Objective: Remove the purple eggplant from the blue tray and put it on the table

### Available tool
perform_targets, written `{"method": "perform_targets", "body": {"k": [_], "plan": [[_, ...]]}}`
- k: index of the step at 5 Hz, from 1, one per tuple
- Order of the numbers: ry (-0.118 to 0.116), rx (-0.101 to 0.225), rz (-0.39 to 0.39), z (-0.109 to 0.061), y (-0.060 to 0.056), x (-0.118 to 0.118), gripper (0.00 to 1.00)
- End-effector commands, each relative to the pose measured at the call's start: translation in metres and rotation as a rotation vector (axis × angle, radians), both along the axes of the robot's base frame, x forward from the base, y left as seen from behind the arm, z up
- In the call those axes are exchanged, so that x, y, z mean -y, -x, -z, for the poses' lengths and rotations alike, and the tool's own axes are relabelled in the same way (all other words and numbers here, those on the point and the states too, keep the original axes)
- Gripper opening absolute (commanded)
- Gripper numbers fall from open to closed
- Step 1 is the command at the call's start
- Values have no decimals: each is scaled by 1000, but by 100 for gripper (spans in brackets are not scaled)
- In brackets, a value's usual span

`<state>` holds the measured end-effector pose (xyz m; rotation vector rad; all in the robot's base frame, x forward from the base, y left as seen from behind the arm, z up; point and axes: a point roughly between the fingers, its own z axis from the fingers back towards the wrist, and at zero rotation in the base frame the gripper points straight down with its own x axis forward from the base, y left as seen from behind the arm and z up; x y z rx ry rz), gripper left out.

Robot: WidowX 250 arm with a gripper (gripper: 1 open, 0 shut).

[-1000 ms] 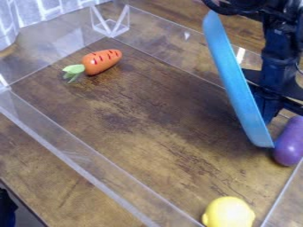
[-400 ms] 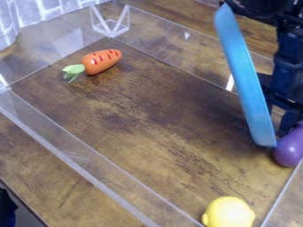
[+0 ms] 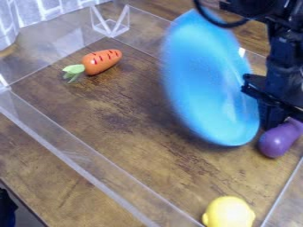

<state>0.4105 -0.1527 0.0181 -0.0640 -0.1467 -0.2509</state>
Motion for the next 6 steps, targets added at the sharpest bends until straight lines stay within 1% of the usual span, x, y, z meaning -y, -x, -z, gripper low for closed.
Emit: {"method": "perform_targets", "body": {"k": [1,3,6], "plan": [[-14,-28,14,5,19,6,0],[-14,-23,-160,-4,14,5,0],[-30,-15,-120,-5,-1,19,0]]}}
